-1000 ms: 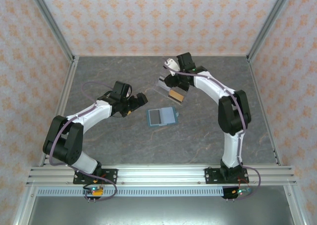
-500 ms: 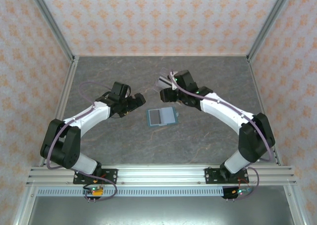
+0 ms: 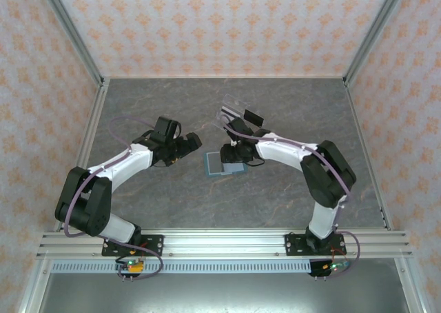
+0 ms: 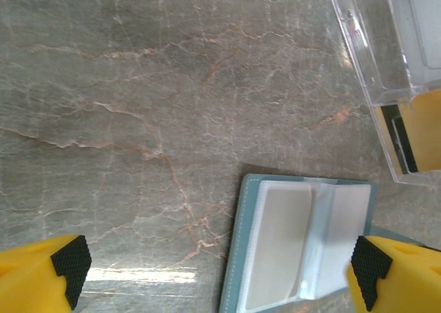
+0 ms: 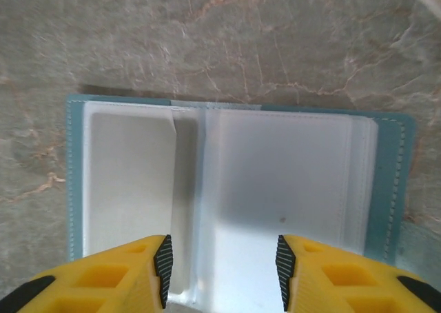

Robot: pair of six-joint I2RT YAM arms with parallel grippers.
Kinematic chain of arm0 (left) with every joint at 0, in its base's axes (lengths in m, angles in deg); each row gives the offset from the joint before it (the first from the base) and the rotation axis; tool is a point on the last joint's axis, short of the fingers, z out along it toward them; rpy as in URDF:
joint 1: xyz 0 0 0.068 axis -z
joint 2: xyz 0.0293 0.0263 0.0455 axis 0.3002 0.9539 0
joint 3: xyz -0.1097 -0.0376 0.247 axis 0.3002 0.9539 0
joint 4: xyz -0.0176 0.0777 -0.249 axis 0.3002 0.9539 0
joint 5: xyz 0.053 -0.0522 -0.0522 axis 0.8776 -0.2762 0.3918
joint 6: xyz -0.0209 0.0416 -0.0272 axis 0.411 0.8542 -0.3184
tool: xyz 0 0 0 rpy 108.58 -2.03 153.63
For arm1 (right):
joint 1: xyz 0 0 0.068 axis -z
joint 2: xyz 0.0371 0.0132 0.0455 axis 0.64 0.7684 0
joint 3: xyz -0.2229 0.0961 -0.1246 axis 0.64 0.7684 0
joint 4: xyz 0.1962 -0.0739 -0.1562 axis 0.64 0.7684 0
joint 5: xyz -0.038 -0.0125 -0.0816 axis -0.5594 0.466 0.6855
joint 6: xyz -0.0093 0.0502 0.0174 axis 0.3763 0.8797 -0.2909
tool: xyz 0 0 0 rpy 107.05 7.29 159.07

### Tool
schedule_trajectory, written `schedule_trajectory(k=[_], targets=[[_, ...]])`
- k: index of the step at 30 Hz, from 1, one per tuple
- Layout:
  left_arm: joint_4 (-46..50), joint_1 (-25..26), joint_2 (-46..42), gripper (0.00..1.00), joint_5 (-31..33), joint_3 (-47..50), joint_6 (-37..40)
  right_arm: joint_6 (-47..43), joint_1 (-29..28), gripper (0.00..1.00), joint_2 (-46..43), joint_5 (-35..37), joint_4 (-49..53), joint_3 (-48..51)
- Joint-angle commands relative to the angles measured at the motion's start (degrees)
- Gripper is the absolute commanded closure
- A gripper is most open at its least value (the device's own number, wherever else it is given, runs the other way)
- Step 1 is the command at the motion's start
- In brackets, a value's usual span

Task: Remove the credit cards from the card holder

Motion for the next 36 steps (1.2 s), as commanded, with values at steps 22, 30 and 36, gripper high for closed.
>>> schedule_trajectory(k=[22, 30, 36], targets=[[-8.24, 2.55, 4.67, 0.15, -10.18, 0.27, -2.57, 2.26, -3.52, 0.61, 10.62, 11.33, 9.88, -5.44], [-15.44, 5.13, 7.60, 0.44, -12.51, 1.29, -5.57, 3.44, -3.50, 0.67, 10.90, 11.92, 8.47, -4.25], [-14.59, 5.51, 10.66, 0.51, -12.65, -0.56, -5.63, 3.39, -3.50, 0.68, 11.46, 11.86, 7.78, -4.16]])
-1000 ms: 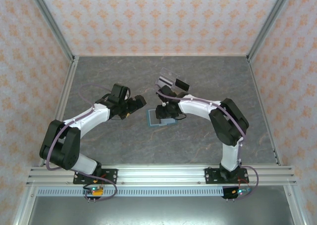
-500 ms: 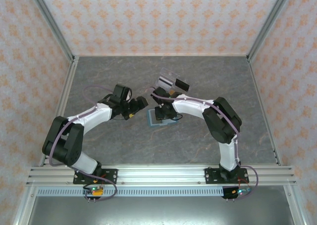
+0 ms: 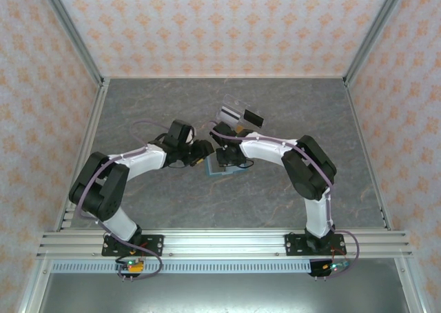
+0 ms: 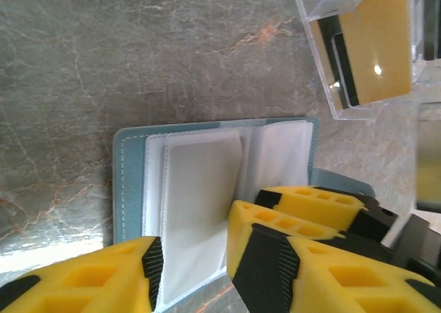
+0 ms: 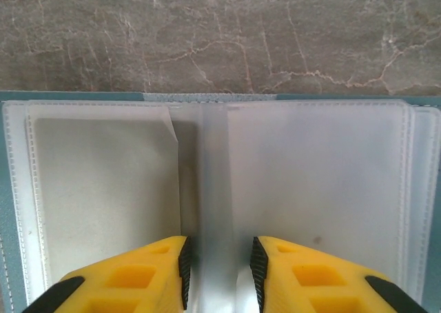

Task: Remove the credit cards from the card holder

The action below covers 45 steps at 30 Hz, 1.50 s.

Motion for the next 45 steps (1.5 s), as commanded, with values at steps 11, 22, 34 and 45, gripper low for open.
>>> schedule_trajectory(k=[11, 22, 34, 45], targets=[[1.62, 2.18, 4.29, 0.60, 1.65, -4.00, -1.32, 0.09, 0.44, 0.69, 3.50, 4.13, -1.10, 4.84], [4.24, 2.85, 6.38, 0.59, 4.26, -5.28, -0.78, 0.08, 0.48, 0.74, 2.80, 4.57, -3.07, 6.68], [4.05, 2.86, 8.37, 0.57, 2.64, -5.28, 1.08, -0.03, 0.44, 0.74, 3.20, 4.00, -2.74, 5.93], [1.07, 2.86, 9.21, 0.64, 0.19, -5.10, 0.89, -0.18, 0.44, 0.74, 3.44, 3.30, -2.75, 5.85]])
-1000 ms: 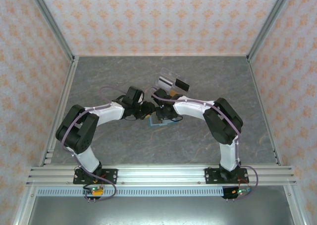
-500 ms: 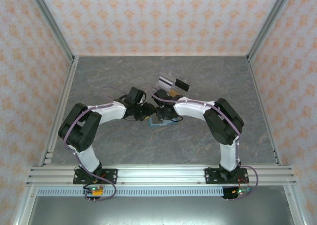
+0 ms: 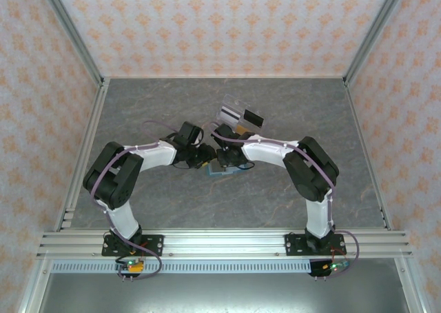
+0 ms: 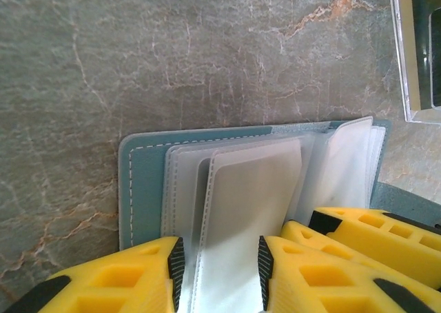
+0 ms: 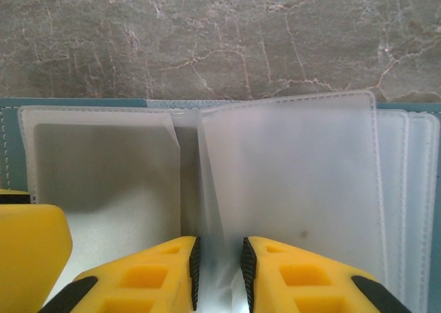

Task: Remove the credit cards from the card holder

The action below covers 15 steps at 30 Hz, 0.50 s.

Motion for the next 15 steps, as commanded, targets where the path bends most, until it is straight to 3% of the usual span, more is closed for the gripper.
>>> schedule_trajectory(k=[1, 8, 15], targets=[[-2.03, 0.06, 1.63, 0.65, -2.56, -0.70, 0.95, -0.08, 0.52, 0.74, 4.86, 2.32, 1.72, 2.61], [-1.04, 0.13, 0.09, 0.73, -1.99, -0.81, 2.07, -0.05, 0.55, 0.76, 3.76, 1.25, 1.18, 2.90], [1.26, 0.05, -1.89, 0.92, -0.36, -0.75, 4.11, 0.55, 0.63, 0.76, -0.39, -1.98, 0.21, 3.73]])
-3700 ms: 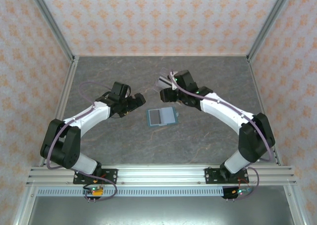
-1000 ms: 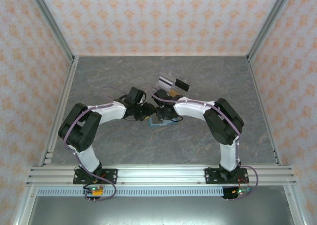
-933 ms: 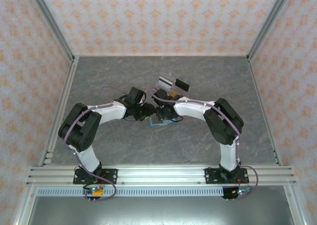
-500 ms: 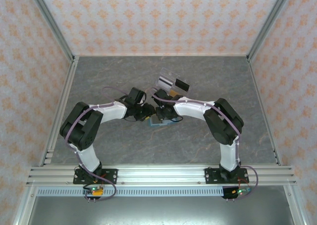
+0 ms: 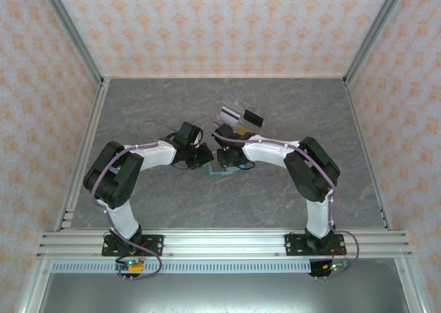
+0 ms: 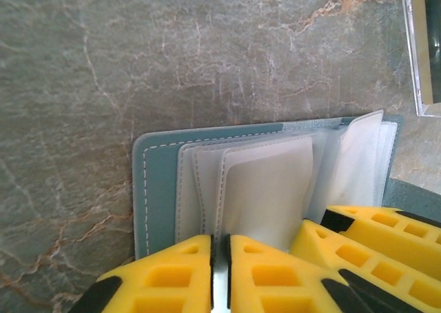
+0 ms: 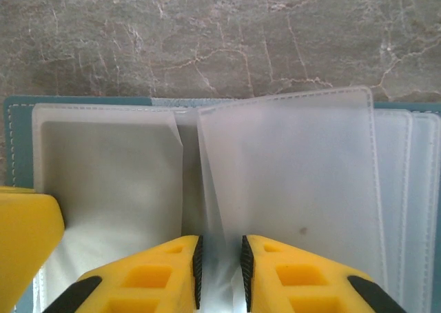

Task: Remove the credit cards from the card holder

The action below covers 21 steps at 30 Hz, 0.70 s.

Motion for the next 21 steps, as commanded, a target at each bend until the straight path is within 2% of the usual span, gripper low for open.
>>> schedule_trajectory(k=[1, 4, 9, 13, 21], targets=[[1.21, 0.42, -2.27, 0.95, 0.12, -0.77, 2.32, 0.75, 0.63, 0.75, -0.43, -1.62, 1.18, 2.90], [4.86, 0.39, -3.91, 1.00, 1.59, -0.75, 4.62, 1.48, 1.05, 0.72, -4.16, -3.14, 0.29, 4.09], [10.30, -0.05, -6.64, 1.00, 3.39, -0.84, 7.57, 2.69, 2.19, 0.63, -11.71, -4.39, -2.52, 7.91], [10.21, -0.23, -7.80, 0.99, 1.87, -1.08, 7.59, 3.07, 3.58, 0.56, -16.68, -3.95, -4.85, 11.09], [0.73, 1.79, -5.86, 0.63, -6.58, -3.04, 2.48, 2.95, 6.11, 0.54, -23.72, -3.75, -9.76, 17.00]])
